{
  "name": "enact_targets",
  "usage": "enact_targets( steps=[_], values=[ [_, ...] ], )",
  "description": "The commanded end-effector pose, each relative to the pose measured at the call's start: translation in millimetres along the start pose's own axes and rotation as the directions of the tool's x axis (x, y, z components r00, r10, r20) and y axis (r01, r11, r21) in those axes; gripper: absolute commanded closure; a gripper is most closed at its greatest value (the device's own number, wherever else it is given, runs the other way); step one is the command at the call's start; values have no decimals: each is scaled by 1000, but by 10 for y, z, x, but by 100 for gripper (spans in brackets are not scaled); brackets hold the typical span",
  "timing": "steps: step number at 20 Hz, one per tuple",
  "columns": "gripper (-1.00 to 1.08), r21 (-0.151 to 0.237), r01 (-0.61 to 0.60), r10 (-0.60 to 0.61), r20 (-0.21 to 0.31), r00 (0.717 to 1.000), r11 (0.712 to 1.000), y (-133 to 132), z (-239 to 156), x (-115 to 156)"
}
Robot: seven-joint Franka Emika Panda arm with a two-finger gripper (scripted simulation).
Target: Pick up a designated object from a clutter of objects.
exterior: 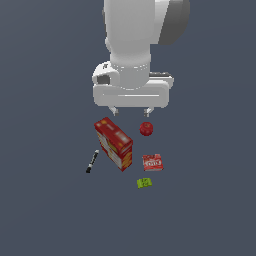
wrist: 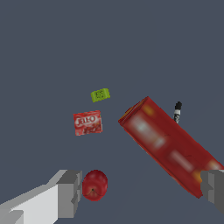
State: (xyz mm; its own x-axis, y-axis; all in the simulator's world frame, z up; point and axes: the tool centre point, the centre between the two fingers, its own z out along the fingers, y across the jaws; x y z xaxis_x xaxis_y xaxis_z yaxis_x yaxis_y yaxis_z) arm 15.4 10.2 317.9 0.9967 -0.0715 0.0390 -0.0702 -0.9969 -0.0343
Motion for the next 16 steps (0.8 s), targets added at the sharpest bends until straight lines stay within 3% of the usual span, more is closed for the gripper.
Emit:
enact_targets(
  steps=[1, 8, 16],
  values=[
    [-92, 0, -32, 32, 1, 1000, 1000, -23, 53, 17],
    [-92, 0, -160, 160, 6, 987, 987, -118, 270, 84],
    [-92, -4, -337, 337, 11, 942, 942, -254, 583, 159]
  ],
)
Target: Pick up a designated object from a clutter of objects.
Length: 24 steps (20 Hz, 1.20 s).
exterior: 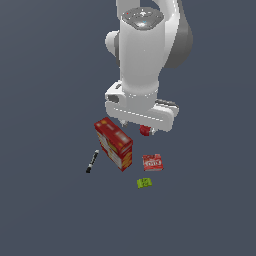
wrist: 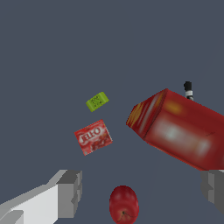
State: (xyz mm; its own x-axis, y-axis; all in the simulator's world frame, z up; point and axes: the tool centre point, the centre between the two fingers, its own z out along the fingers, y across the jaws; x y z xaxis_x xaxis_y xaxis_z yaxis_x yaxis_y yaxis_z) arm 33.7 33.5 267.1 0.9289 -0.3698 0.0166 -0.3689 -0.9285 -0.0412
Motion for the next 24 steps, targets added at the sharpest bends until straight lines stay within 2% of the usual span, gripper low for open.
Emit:
enact_targets(
  steps=[1, 6, 12, 18, 24],
  values=[
    [-92, -1, -58, 58, 1, 998, 998, -48, 100, 8],
    [-92, -4, -172, 172, 4, 985, 985, -140, 299, 16],
    [-92, -9, -304, 305, 5, 952, 952, -246, 542, 15],
    [-92, -14, -431, 431, 5, 902, 902, -346, 788, 1],
    [-92, -20, -550, 550, 2, 835, 835, -441, 1036, -24]
  ],
)
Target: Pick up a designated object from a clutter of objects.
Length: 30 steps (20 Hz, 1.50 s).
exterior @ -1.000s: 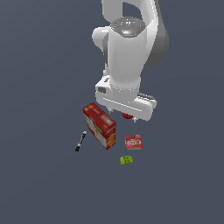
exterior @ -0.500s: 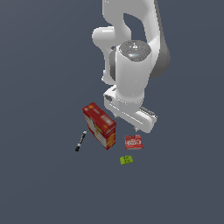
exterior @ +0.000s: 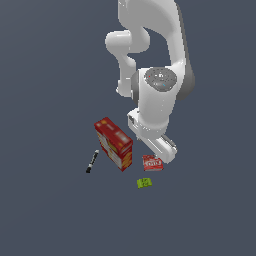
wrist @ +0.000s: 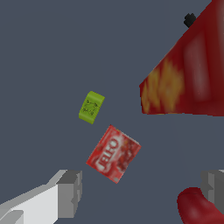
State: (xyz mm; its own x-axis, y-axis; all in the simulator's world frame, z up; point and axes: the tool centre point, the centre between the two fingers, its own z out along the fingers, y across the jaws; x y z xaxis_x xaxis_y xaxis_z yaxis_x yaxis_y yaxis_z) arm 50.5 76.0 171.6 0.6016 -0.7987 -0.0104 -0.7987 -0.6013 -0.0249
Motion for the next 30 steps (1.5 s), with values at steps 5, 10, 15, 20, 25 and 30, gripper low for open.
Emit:
enact_targets(
  steps=[5, 10, 15, 20, 25, 30],
  values=[
    [-92, -6, -149, 149, -2, 989, 989, -69, 270, -81],
    [-92, -10, -259, 259, -6, 966, 966, -113, 478, -148],
    [-92, -13, -367, 367, -10, 930, 930, -147, 687, -219],
    [-92, -14, -453, 453, -15, 891, 891, -170, 862, -281],
    [-92, -15, -511, 511, -19, 860, 860, -181, 985, -325],
    [-92, -15, -543, 542, -22, 840, 840, -187, 1054, -351]
  ],
)
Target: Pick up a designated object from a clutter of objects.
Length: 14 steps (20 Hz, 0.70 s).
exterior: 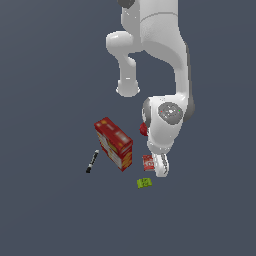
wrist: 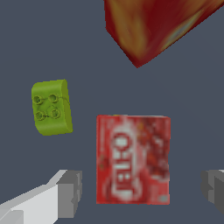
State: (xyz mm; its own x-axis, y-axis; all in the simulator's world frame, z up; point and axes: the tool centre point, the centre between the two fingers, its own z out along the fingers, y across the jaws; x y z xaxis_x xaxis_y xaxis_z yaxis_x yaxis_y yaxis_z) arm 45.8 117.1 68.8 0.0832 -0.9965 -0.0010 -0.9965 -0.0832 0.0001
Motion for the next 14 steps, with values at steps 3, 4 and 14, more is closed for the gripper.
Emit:
enact_targets(
  steps=[3, 4, 14],
  values=[
    [-92, 0, -20, 20, -1, 1000, 1000, 2, 33, -12],
    [-92, 0, -20, 20, -1, 1000, 1000, 2, 34, -11],
    [-92, 0, -19, 19, -1, 1000, 1000, 12, 296, -9]
  ],
)
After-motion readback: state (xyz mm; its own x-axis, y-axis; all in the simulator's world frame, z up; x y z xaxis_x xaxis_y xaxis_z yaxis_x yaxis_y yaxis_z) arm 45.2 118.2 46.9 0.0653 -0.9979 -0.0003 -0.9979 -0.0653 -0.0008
